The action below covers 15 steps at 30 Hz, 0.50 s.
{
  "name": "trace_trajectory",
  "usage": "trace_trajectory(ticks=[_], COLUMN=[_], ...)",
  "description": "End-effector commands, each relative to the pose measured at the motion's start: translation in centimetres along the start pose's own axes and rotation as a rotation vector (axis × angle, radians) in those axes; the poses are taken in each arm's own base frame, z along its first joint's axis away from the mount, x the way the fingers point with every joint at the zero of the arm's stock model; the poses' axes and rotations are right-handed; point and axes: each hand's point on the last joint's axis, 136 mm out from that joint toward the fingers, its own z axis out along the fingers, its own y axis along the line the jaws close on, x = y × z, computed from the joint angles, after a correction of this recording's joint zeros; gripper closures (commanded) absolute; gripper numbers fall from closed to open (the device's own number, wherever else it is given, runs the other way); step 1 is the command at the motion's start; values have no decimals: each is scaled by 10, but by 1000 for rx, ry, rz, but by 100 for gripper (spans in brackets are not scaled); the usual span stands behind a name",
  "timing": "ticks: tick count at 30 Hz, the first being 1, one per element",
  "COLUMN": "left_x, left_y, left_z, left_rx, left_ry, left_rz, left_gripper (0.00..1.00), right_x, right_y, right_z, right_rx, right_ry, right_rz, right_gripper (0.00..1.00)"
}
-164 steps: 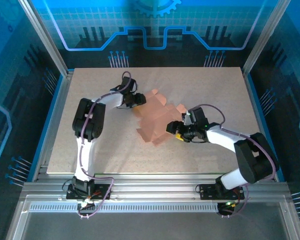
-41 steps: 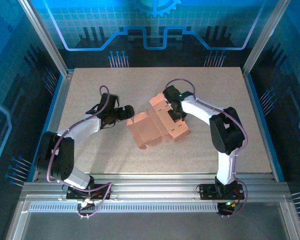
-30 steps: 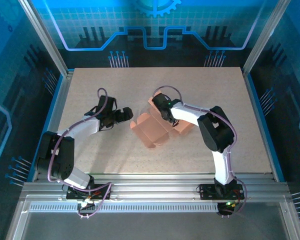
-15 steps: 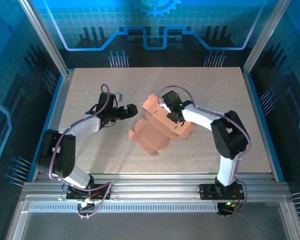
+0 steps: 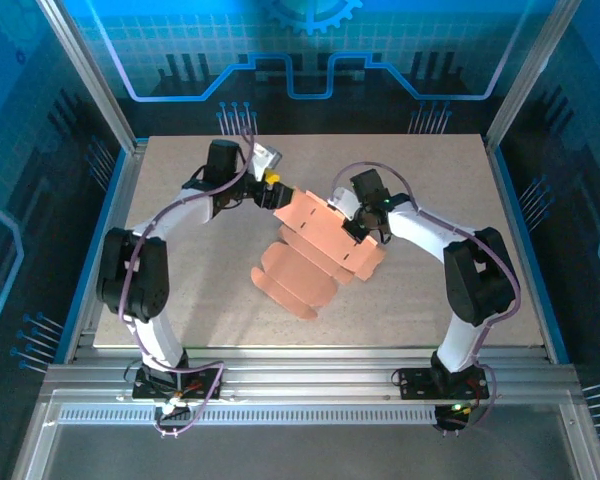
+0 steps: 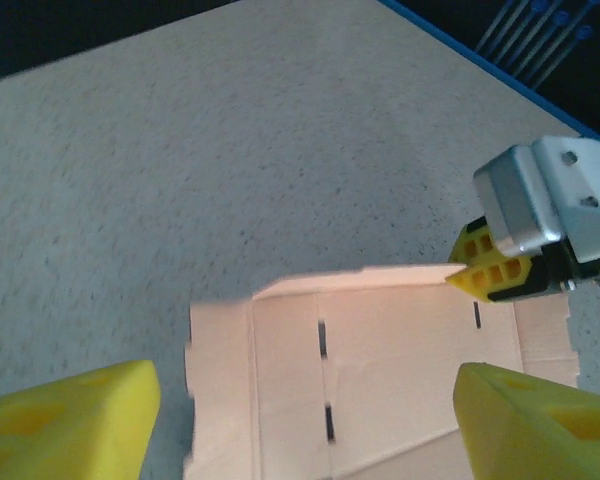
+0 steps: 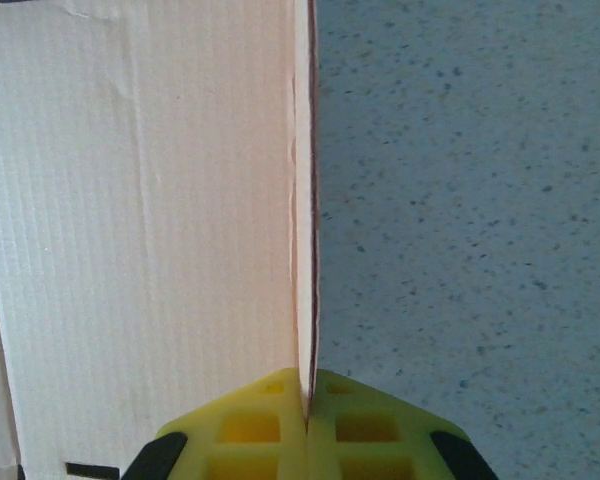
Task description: Fold the paper box
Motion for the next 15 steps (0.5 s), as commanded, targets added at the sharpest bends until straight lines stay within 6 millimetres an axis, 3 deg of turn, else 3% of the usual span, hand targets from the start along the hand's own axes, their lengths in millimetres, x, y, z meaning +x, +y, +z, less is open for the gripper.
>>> trace_trajectory(ticks=[1, 10, 15], left_x=[12, 26, 28], left_y=[-19, -18, -24], left_z=[12, 35, 45], left_rx=[164, 288, 330], left_ry=[78, 146, 143], left_rz=[186, 454, 503], left_gripper=[26, 47, 48], right_x=[-12, -11, -11], right_y=[8, 8, 9], right_z=[-10, -9, -9], right_rx=[-87, -95, -98], right_ry=[-36, -11, -5], right_rz=[-12, -22, -30], right_gripper=[100, 100, 100])
